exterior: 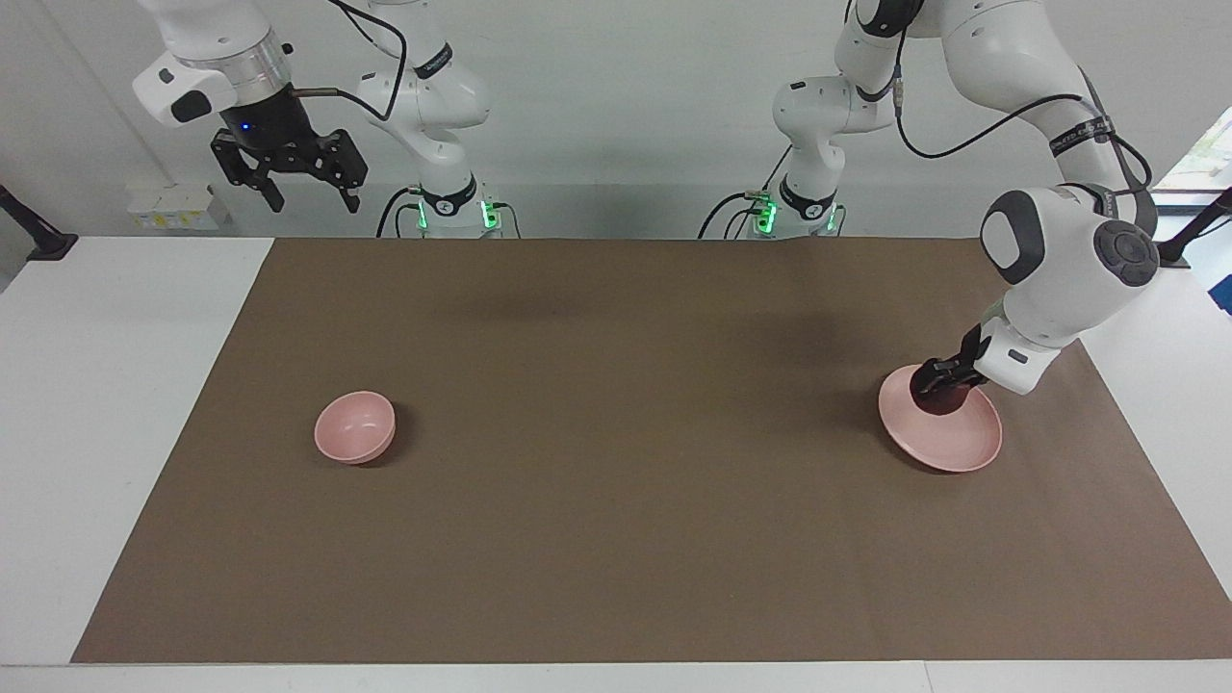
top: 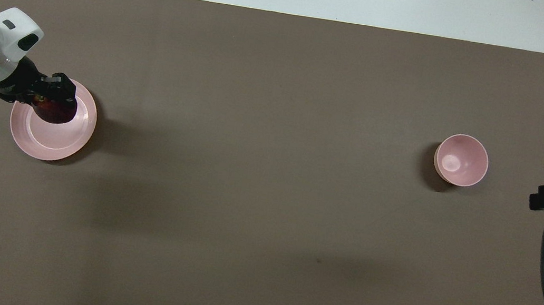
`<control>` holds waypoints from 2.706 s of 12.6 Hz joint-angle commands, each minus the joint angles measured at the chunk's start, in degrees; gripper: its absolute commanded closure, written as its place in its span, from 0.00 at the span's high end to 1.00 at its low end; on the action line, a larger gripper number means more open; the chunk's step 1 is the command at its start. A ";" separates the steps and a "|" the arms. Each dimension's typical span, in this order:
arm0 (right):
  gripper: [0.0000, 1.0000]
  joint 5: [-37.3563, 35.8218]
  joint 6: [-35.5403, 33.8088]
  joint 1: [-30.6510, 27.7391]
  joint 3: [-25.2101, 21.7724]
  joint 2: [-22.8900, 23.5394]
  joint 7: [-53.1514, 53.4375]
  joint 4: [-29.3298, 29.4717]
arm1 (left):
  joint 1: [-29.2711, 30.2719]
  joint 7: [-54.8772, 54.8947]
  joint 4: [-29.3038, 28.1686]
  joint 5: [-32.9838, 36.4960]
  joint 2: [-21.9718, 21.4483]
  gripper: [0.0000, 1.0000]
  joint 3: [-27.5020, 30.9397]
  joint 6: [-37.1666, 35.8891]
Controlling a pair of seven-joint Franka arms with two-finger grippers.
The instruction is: Move apple from plate to bowl
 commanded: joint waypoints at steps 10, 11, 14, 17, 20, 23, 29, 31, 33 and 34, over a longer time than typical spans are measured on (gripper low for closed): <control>1.00 16.16 12.99 -0.38 -0.04 -3.83 -11.35 -24.17 | -4.28 -37.16 3.56 -37.84 -0.18 0.00 -4.88 -8.94; 1.00 18.71 14.83 0.84 -0.04 -3.82 -11.53 -25.58 | -4.28 -39.54 3.47 -40.21 -0.18 0.00 -6.99 -8.59; 1.00 33.89 18.17 0.94 -0.13 -1.72 -16.01 -30.14 | -4.36 -44.57 3.30 -50.48 -0.26 0.00 -11.74 -7.98; 1.00 46.99 19.33 0.60 -0.13 -1.72 -15.58 -32.44 | -4.28 -48.24 1.81 -58.94 -0.61 0.00 -15.96 -6.58; 1.00 60.61 19.42 -0.20 -0.21 -2.33 -15.23 -35.77 | -4.36 -49.06 1.27 -68.51 -0.70 0.00 -19.13 -5.52; 1.00 71.34 18.37 -0.72 -0.21 -2.33 -12.41 -35.96 | -4.63 -49.06 0.31 -74.74 0.17 0.00 -21.51 -4.11; 1.00 79.63 16.17 -1.34 -0.13 -2.59 -10.92 -35.96 | -10.07 -48.88 0.22 -79.08 1.31 0.00 -21.86 0.45; 1.00 80.34 16.26 -0.73 -0.13 -2.94 -10.83 -35.96 | -10.95 -48.88 0.39 -80.48 1.32 0.00 -21.95 1.42; 1.00 80.34 16.08 -0.73 -0.13 -3.38 -10.74 -36.40 | -12.97 -48.88 0.57 -80.49 1.23 0.00 -22.13 4.49; 1.00 80.34 16.08 -0.72 -0.13 -3.73 -10.74 -36.66 | -13.67 -48.88 0.66 -80.49 1.23 0.00 -22.21 5.81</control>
